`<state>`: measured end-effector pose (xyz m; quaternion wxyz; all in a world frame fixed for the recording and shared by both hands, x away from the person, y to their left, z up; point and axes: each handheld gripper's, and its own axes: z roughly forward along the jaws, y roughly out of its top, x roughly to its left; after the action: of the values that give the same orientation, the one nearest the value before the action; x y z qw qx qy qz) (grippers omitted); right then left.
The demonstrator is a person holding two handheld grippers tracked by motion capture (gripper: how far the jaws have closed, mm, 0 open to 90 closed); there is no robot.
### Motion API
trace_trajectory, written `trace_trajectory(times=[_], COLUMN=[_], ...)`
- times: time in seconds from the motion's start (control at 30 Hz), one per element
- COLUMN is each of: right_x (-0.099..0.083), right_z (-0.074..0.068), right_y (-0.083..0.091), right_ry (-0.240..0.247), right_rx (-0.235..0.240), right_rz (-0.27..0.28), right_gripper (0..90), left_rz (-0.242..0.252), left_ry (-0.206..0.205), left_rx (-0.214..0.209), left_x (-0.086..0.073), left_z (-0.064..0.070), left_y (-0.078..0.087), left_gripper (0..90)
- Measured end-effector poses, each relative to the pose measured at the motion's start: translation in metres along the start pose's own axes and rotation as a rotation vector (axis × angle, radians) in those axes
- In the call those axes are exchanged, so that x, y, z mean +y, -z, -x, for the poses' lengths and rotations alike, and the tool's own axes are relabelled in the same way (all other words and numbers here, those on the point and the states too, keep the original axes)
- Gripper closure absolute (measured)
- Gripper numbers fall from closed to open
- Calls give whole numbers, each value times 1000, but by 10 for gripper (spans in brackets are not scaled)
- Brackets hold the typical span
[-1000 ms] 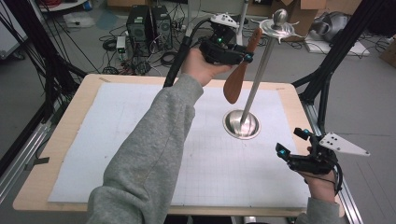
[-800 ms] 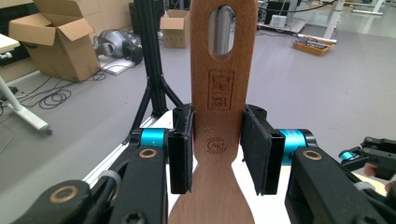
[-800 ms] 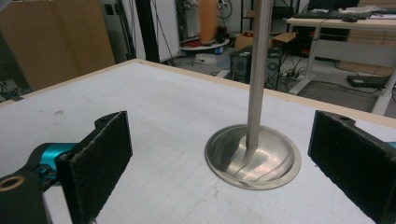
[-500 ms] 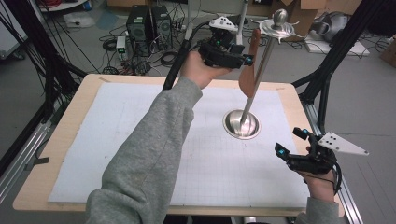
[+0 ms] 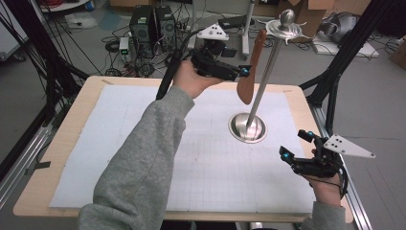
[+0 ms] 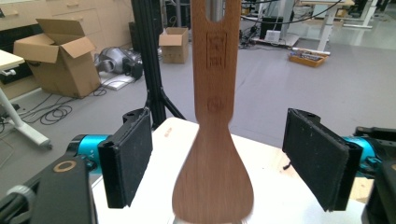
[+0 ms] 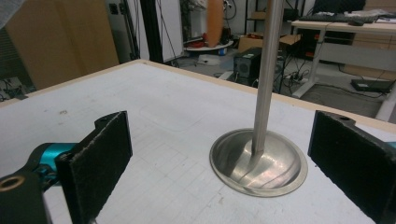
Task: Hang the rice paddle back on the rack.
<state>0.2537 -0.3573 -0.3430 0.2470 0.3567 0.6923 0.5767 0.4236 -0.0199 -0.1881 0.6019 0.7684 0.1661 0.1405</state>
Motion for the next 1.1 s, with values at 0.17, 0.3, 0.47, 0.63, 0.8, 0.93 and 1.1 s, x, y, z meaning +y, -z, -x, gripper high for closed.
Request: trace_trajectory(times=[0.17, 0.3, 0.47, 0.63, 0.8, 0.93, 1.1], right_x=[2, 4, 4, 4, 4, 4, 4], right_z=[-3, -7, -10, -11, -12, -13, -14], right_y=[-2, -5, -10, -14, -16, -18, -19], right_ry=[10, 26, 31, 35, 44, 43, 47], right_rx=[5, 15, 22, 28, 31, 34, 37], right_rz=[1, -2, -13, -22, -25, -32, -35], right_gripper=[48, 48, 48, 48, 48, 48, 48], left_rz=[-4, -25, -12, 8, 29, 37, 46], left_ry=[-1, 22, 19, 21, 30, 46, 53], left_rx=[-12, -10, 2, 40, 61, 62, 51], left_x=[-9, -21, -29, -36, -46, -55, -69], left_z=[0, -2, -4, -6, -9, -10, -9], left_y=[10, 22, 34, 46, 57, 65, 80], left_gripper=[203, 205, 186, 131, 107, 97, 88])
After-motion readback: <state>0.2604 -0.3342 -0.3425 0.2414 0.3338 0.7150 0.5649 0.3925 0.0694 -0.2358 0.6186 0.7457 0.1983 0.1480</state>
